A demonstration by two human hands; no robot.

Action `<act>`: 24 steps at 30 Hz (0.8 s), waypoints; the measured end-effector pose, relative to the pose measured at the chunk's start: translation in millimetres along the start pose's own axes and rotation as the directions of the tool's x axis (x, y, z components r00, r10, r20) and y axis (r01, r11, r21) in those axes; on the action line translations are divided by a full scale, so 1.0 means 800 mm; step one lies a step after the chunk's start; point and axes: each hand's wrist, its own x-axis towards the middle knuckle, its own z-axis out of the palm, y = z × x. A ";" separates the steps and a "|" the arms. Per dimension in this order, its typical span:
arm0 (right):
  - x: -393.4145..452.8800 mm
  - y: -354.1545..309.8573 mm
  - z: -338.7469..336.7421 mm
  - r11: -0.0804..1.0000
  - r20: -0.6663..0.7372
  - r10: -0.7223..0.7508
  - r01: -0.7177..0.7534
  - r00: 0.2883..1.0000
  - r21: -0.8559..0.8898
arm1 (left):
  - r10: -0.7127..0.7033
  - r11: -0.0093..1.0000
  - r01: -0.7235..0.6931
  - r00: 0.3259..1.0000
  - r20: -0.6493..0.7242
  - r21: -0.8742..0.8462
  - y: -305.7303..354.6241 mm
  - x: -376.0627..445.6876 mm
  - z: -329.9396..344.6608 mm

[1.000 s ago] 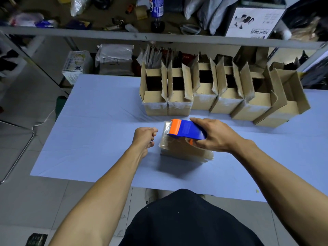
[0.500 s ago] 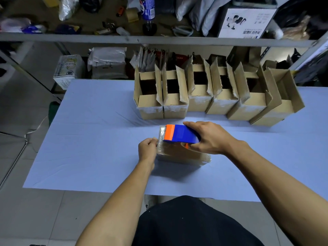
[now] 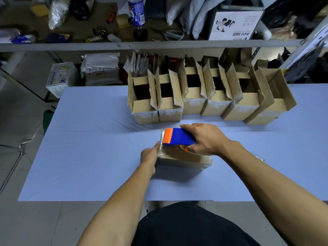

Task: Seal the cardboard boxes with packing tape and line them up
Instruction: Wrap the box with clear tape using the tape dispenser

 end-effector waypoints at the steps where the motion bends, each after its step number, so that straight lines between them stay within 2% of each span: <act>1: 0.000 0.000 0.000 1.000 -0.002 0.004 -0.004 1.000 0.000 | 0.030 0.999 -0.030 0.999 -0.020 0.012 0.001 0.001 -0.001; 4: -0.003 0.000 -0.001 1.000 -0.011 0.021 -0.021 1.000 0.009 | 0.068 0.997 -0.070 0.996 -0.052 -0.025 0.006 0.002 -0.010; 7: -0.004 0.001 0.000 0.999 -0.014 0.035 -0.034 0.999 0.034 | 0.052 0.997 -0.047 0.993 0.104 -0.054 0.014 -0.002 -0.009; 8: -0.003 0.002 0.000 0.999 -0.015 0.035 -0.034 0.999 0.037 | 0.045 0.999 -0.043 0.983 0.176 -0.016 0.016 -0.006 -0.006; 10: -0.002 0.002 0.000 0.998 -0.016 0.045 -0.044 0.999 0.042 | 0.073 0.992 -0.095 0.970 0.234 0.084 0.017 -0.013 0.000; 11: -0.002 0.002 0.000 0.997 -0.013 0.053 -0.052 0.998 0.048 | 0.134 0.976 -0.167 0.967 0.216 0.139 0.016 -0.014 0.002; 13: -0.002 0.004 0.000 0.997 -0.007 0.057 -0.056 0.998 0.060 | 0.320 0.915 -0.333 0.943 0.092 0.228 0.018 -0.016 -0.001; 15: -0.002 0.003 -0.001 0.997 -0.006 0.055 -0.054 0.998 0.055 | 0.442 0.870 -0.419 0.896 -0.036 0.259 0.022 -0.023 -0.007; 17: 0.000 0.001 -0.002 0.998 -0.002 0.050 -0.049 0.999 0.042 | 0.534 0.820 -0.516 0.846 -0.002 0.247 0.016 -0.024 -0.005; 20: 0.001 -0.001 -0.002 0.999 0.010 0.031 -0.031 0.999 0.009 | 0.490 0.841 -0.500 0.866 0.103 0.205 0.004 -0.032 0.007; 24: 0.003 0.000 -0.004 1.000 0.043 0.017 -0.017 0.999 -0.009 | 0.474 0.861 -0.477 0.878 0.063 0.178 -0.007 -0.027 0.019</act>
